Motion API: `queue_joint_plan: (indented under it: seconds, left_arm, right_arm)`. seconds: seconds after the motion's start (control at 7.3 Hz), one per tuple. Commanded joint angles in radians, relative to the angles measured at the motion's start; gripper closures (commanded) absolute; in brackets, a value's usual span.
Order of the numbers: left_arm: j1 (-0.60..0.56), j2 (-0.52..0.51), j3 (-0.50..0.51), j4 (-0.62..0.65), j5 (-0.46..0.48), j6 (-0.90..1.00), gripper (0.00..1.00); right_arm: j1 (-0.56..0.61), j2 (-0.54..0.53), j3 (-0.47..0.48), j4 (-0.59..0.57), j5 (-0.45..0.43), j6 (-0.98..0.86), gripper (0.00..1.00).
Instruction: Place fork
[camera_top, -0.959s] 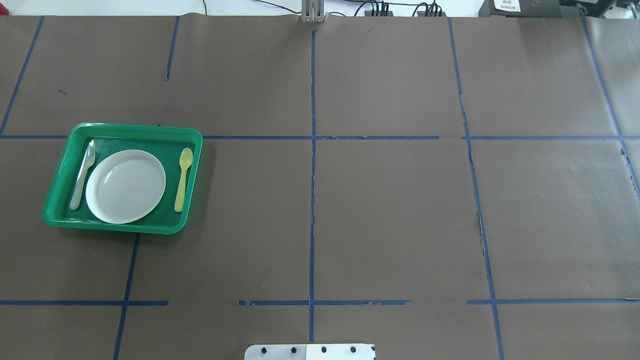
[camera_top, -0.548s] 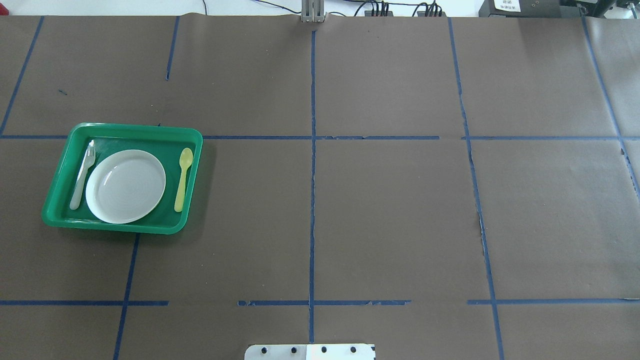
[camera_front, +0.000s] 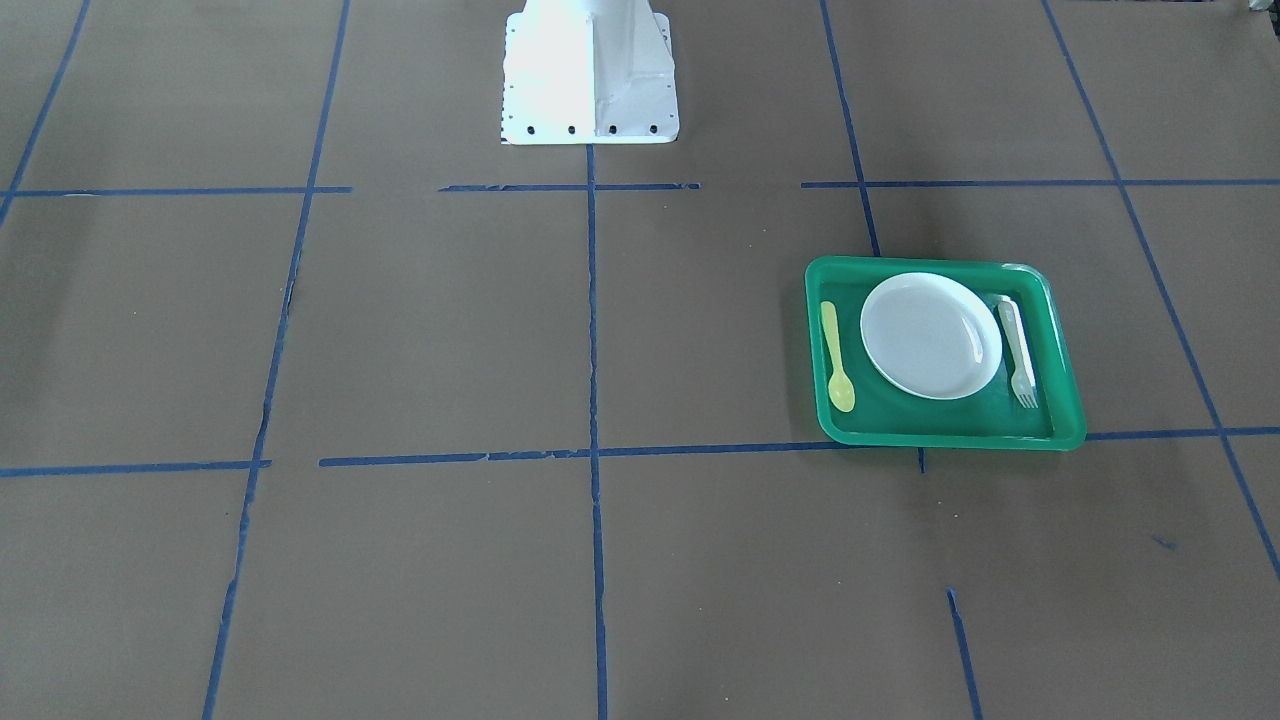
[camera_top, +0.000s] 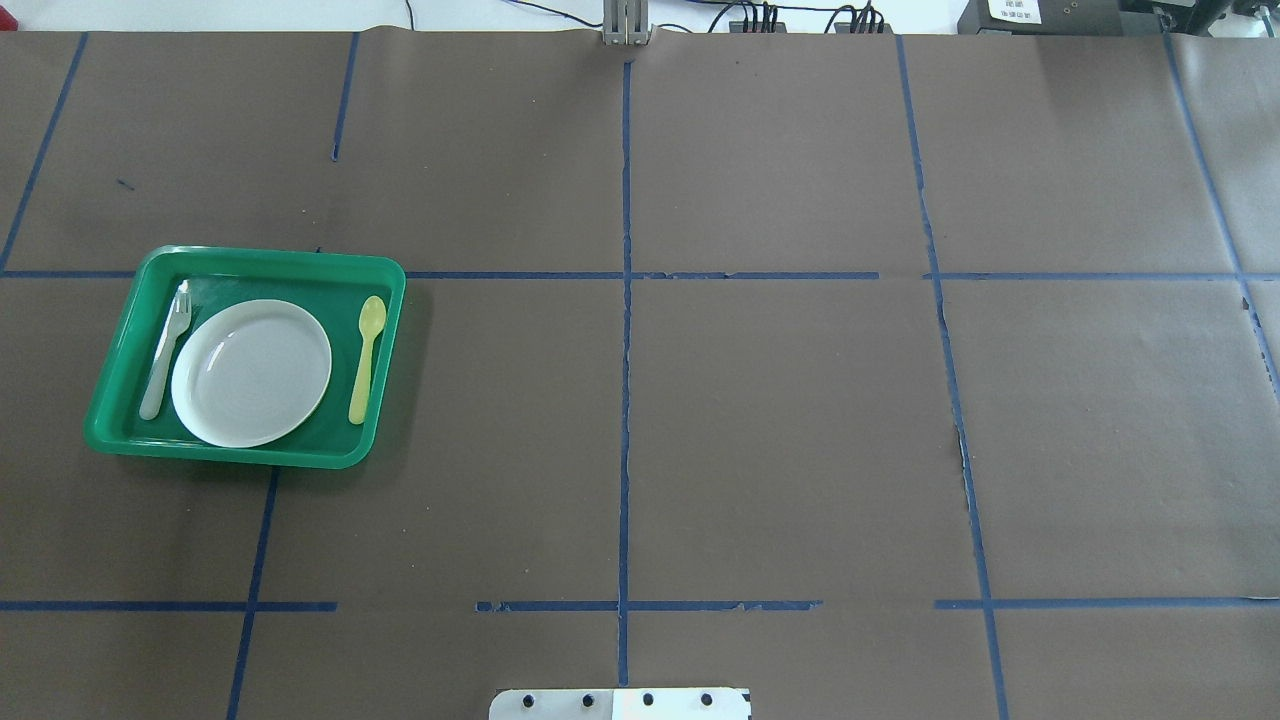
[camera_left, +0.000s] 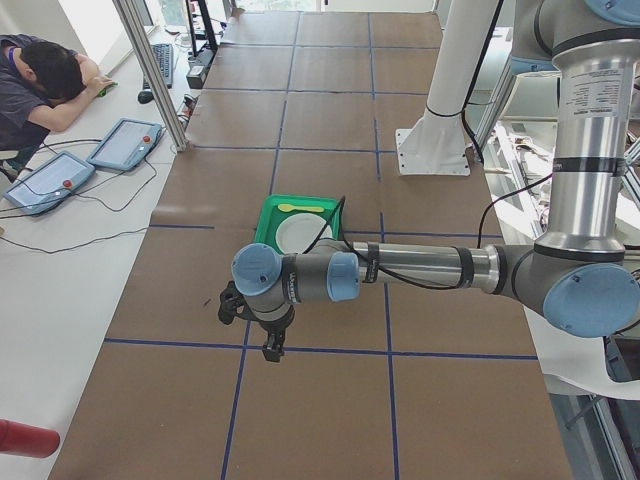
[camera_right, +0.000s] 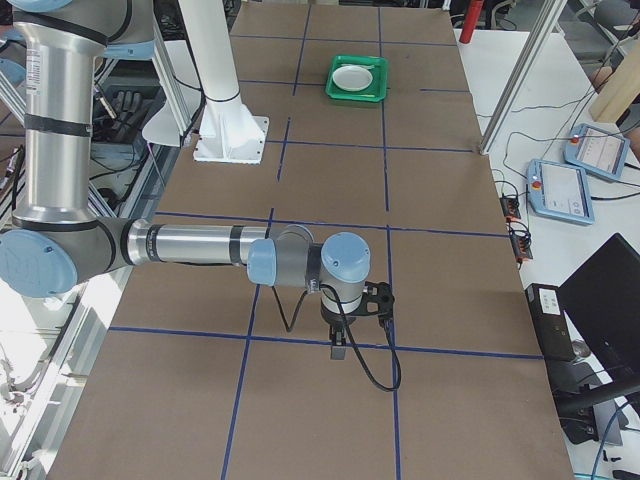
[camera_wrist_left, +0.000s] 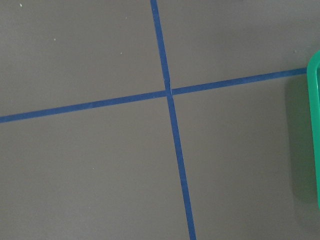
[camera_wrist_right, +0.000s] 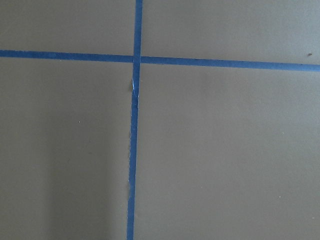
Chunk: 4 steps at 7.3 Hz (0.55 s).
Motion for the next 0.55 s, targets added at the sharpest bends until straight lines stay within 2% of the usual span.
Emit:
queue_joint_plan:
  seconds: [0.0,0.41]
  left_arm:
    - [-0.003,0.002,-0.002,0.001,0.001,0.000,0.00]
    - [-0.004,0.000,-0.006,0.001,0.043,0.000,0.00]
  right_arm:
    - [0.000,0.000,0.000,0.000,0.000,0.000,0.00]
    - [0.000,0.000,0.000,0.000,0.000,0.000,0.00]
